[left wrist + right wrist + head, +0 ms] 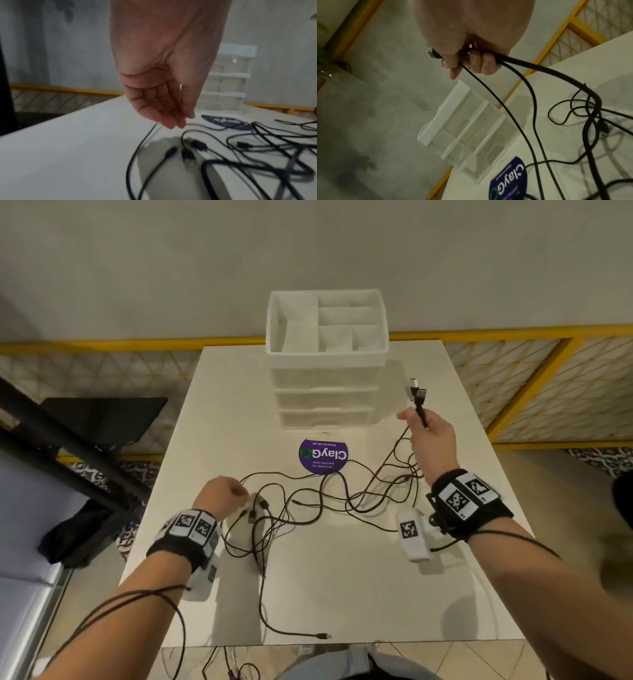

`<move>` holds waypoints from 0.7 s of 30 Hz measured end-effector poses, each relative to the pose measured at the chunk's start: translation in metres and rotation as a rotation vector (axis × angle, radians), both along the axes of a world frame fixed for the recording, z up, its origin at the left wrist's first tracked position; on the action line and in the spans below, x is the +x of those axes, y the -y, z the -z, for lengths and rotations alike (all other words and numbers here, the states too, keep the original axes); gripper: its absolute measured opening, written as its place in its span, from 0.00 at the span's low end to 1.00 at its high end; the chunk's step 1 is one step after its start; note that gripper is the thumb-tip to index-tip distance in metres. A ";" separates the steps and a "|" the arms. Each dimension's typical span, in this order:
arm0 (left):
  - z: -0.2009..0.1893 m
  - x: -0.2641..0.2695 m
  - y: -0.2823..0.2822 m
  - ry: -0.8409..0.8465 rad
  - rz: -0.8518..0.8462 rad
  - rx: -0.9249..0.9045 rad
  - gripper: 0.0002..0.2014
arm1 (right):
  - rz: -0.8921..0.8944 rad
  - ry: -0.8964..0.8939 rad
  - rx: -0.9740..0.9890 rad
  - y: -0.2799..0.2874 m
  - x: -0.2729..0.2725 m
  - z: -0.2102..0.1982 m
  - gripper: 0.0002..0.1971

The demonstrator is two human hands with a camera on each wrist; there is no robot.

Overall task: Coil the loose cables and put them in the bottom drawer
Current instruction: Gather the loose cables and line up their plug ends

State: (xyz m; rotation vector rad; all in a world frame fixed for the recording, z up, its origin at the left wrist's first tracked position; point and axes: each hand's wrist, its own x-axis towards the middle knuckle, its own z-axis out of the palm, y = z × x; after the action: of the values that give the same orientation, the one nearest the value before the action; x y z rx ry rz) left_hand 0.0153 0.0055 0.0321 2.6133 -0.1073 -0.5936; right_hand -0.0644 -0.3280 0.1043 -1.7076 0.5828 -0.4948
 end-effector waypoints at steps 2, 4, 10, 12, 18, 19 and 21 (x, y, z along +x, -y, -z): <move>0.018 -0.003 0.000 -0.033 0.001 0.060 0.09 | -0.056 -0.040 -0.067 -0.009 -0.002 0.004 0.09; 0.032 -0.005 0.001 -0.041 -0.005 0.103 0.11 | -0.125 -0.080 -0.147 -0.018 -0.003 0.008 0.09; 0.046 -0.003 0.001 -0.047 -0.067 0.199 0.17 | -0.183 -0.148 -0.262 -0.031 -0.007 0.009 0.10; 0.051 -0.003 -0.007 -0.008 -0.054 0.218 0.15 | -0.171 -0.151 -0.234 -0.030 -0.007 0.009 0.11; 0.051 -0.008 -0.019 0.030 -0.103 0.174 0.12 | -0.145 -0.159 -0.206 -0.026 -0.008 0.012 0.09; 0.046 -0.006 -0.018 0.041 -0.140 0.122 0.13 | -0.144 -0.158 -0.204 -0.026 -0.009 0.013 0.09; 0.031 0.001 -0.016 0.128 -0.196 -0.018 0.13 | -0.148 -0.163 -0.203 -0.026 -0.010 0.014 0.09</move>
State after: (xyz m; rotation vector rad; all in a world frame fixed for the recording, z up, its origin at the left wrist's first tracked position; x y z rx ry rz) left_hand 0.0158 0.0213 0.0016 2.6030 0.1018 -0.3563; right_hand -0.0742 -0.3016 0.0902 -1.9814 0.5308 -0.3189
